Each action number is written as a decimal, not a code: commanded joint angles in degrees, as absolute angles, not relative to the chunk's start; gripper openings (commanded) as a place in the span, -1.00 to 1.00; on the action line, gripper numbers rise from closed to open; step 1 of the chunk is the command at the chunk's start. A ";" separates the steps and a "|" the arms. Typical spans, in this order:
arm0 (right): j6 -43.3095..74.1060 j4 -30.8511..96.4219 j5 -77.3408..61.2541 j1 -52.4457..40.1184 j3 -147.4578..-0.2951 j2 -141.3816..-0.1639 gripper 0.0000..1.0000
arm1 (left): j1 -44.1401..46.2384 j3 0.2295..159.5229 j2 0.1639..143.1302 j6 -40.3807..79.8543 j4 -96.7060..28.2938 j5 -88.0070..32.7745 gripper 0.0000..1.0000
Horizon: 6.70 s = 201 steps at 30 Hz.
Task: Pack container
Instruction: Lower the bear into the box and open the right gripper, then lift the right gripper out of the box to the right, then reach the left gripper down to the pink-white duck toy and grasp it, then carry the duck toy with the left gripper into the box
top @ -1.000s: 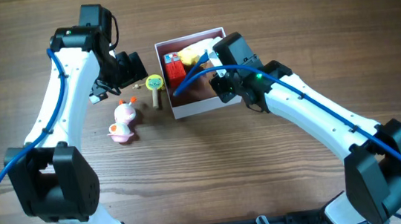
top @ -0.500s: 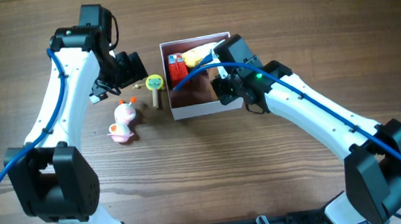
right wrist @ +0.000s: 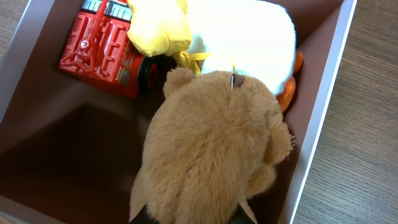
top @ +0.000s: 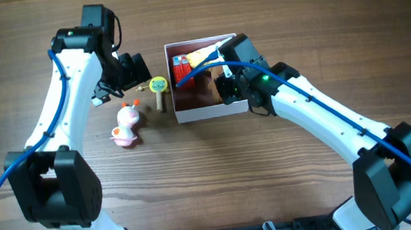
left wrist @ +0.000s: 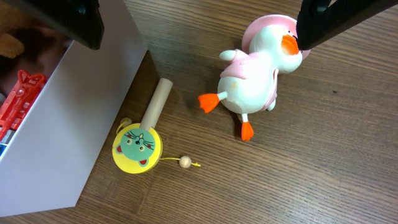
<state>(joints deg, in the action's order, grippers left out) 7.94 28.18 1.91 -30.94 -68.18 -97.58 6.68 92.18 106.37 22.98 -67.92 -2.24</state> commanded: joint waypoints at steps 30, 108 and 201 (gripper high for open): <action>8.93 26.17 1.21 -30.92 -67.59 -103.74 0.01 | 6.52 91.83 105.78 22.90 -67.90 -1.89 1.00; 15.05 50.37 15.03 -13.04 -77.25 -84.05 0.99 | 6.52 85.41 105.78 22.70 -66.04 0.58 1.00; 15.05 50.39 15.03 -13.04 -77.25 -84.05 0.99 | 32.25 86.35 106.06 -9.61 -52.56 4.60 0.08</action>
